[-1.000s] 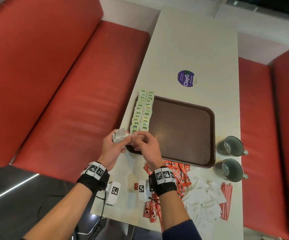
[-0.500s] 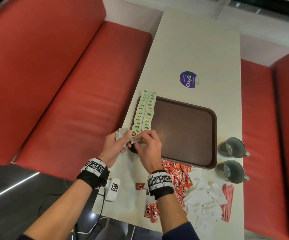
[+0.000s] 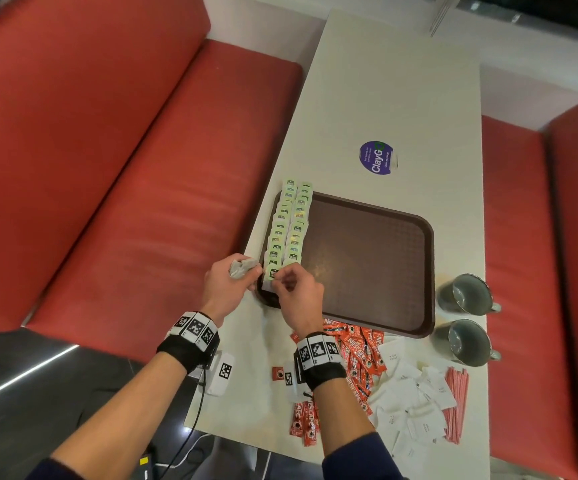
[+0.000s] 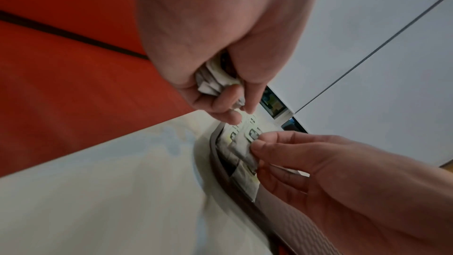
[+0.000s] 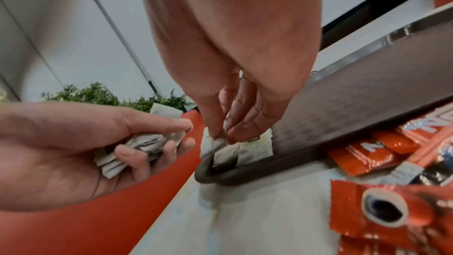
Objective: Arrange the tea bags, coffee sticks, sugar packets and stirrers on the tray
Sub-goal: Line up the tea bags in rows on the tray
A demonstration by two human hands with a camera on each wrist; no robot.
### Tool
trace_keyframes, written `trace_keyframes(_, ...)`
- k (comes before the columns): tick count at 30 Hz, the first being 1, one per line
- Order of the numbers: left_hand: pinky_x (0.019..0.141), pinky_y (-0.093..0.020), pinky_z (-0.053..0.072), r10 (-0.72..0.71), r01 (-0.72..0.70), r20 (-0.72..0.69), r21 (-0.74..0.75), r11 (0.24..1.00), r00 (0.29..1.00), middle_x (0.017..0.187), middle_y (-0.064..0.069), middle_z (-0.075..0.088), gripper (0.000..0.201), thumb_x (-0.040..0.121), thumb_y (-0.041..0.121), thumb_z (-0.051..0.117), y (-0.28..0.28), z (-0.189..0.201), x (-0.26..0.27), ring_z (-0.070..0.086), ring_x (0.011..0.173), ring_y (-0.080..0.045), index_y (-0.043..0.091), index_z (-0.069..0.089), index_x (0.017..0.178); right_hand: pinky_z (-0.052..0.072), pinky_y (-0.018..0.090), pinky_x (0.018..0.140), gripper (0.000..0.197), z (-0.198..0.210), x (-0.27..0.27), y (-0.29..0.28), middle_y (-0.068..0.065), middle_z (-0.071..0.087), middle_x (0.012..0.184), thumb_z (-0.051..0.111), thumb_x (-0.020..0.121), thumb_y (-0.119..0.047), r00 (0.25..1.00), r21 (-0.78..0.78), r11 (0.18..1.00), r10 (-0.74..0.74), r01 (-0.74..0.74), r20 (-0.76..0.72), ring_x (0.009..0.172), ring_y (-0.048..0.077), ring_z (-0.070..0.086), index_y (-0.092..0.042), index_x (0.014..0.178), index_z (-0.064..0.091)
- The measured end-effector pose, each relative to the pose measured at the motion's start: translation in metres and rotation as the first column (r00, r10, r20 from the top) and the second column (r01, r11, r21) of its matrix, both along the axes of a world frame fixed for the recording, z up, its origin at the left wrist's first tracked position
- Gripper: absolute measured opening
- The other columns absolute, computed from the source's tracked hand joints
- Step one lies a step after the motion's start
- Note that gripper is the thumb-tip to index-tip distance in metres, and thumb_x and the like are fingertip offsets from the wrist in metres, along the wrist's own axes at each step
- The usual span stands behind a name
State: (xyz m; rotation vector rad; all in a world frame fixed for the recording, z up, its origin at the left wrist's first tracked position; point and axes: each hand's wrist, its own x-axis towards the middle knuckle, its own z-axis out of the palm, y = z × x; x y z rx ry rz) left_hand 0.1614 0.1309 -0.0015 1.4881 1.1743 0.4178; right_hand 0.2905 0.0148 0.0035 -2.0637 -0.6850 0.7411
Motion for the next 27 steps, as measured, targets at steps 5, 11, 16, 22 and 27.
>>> trace_keyframes(5,0.071,-0.039,0.057,0.047,-0.045,-0.099,0.029,0.999,0.994,0.068,0.002,0.076,0.01,0.088,0.034,0.084,-0.001,-0.008,-0.007,0.076,0.071,-0.021,0.029,0.076,0.092,0.06,0.028,0.081,0.022,-0.012,-0.011,0.007,-0.004,0.072,0.097,0.072,0.097,-0.001,0.99,-0.099,0.992,0.094,-0.084,0.103,0.088,0.014,0.069,-0.022,0.098,0.066)
trace_keyframes(11,0.064,-0.028,0.055,-0.031,0.061,-0.211,0.136,0.989,0.977,0.07,0.014,0.073,0.021,0.079,0.034,0.093,-0.002,-0.006,-0.008,0.07,0.069,-0.01,0.029,0.073,0.081,0.059,0.038,0.096,0.009,-0.013,-0.013,0.012,0.003,0.054,0.123,0.069,0.102,-0.008,0.975,-0.172,0.981,0.118,-0.085,0.19,0.099,0.021,0.06,-0.011,0.11,0.069)
trace_keyframes(16,0.062,-0.014,0.045,-0.092,0.133,-0.207,0.195,0.972,0.974,0.072,0.022,0.072,0.012,0.084,0.027,0.09,-0.003,-0.005,-0.001,0.066,0.072,0.001,0.028,0.078,0.083,0.059,0.035,0.098,0.008,-0.013,-0.009,0.007,0.001,0.053,0.123,0.071,0.103,-0.013,0.981,-0.093,0.996,0.03,-0.012,0.192,0.098,0.015,0.058,-0.013,0.11,0.075)
trace_keyframes(22,0.079,-0.037,0.058,-0.235,0.296,-0.229,0.287,0.911,0.945,0.087,0.011,0.073,0.017,0.085,0.02,0.088,-0.005,-0.012,0.007,0.068,0.082,-0.011,0.03,0.084,0.097,0.059,0.031,0.092,0.022,-0.015,0.003,-0.009,-0.003,0.049,0.122,0.079,0.099,-0.018,0.981,-0.129,0.991,-0.01,0.035,0.192,0.102,0.015,0.058,-0.021,0.116,0.066)
trace_keyframes(27,0.071,-0.043,0.059,-0.249,0.395,-0.404,0.335,0.855,0.88,0.093,0.002,0.065,0.029,0.085,0.046,0.09,-0.008,-0.022,0.012,0.069,0.083,-0.028,0.038,0.081,0.111,0.062,0.04,0.096,0.029,-0.02,0.002,-0.009,-0.001,0.052,0.128,0.078,0.098,-0.011,0.977,-0.117,0.993,0.004,0.022,0.212,0.108,0.02,0.062,-0.022,0.12,0.065)
